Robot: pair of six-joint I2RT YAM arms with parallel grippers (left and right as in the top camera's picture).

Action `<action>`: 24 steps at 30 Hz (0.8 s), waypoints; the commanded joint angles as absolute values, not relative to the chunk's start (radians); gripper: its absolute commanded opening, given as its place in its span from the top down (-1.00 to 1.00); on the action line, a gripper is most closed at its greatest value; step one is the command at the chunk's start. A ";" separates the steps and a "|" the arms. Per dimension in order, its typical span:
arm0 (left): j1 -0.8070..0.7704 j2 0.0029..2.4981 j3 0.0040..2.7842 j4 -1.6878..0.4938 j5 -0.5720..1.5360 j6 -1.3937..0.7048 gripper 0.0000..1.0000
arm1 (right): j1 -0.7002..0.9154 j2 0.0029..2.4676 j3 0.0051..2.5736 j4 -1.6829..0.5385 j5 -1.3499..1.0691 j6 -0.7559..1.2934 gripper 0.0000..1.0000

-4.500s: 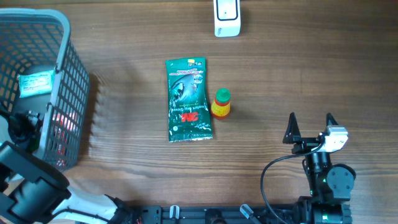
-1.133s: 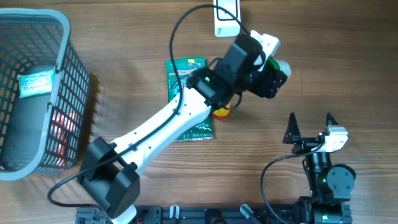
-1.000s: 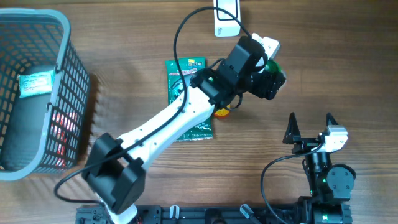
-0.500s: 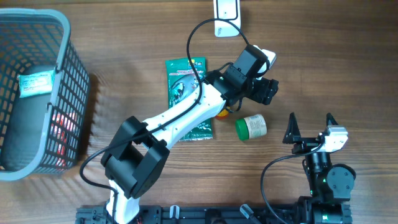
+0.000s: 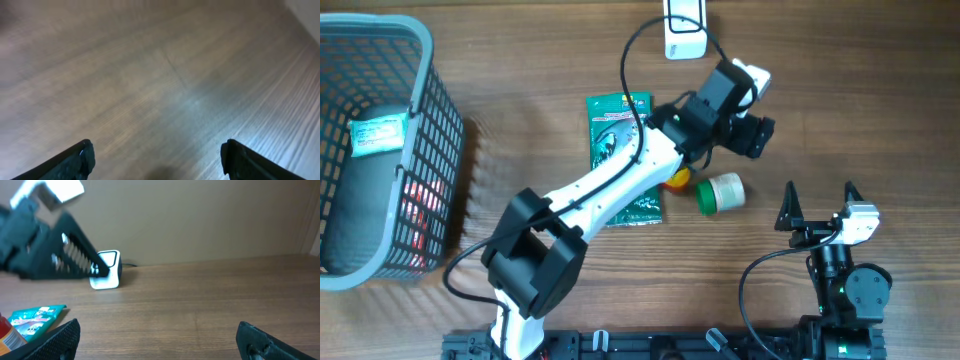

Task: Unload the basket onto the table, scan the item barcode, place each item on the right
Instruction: 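Release the container and move the left gripper back to the basket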

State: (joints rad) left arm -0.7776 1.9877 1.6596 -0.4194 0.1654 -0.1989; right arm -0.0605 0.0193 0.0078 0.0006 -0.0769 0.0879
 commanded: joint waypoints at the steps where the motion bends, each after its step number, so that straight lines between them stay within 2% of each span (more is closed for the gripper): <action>1: -0.738 1.911 1.753 -0.478 0.091 -0.120 -0.70 | -0.063 0.014 0.005 0.002 -0.063 0.081 -0.99; 13: -0.567 1.679 1.771 -0.715 -0.091 -0.108 -0.74 | -0.063 0.014 0.005 0.002 -0.063 0.081 -0.99; 19: -0.441 1.551 1.771 -0.724 -0.208 -0.112 -0.75 | -0.063 0.014 0.005 0.002 -0.063 0.081 -0.99; 24: -0.303 1.472 1.771 -0.739 -0.226 -0.153 -0.75 | -0.063 0.014 0.005 0.002 -0.063 0.081 -1.00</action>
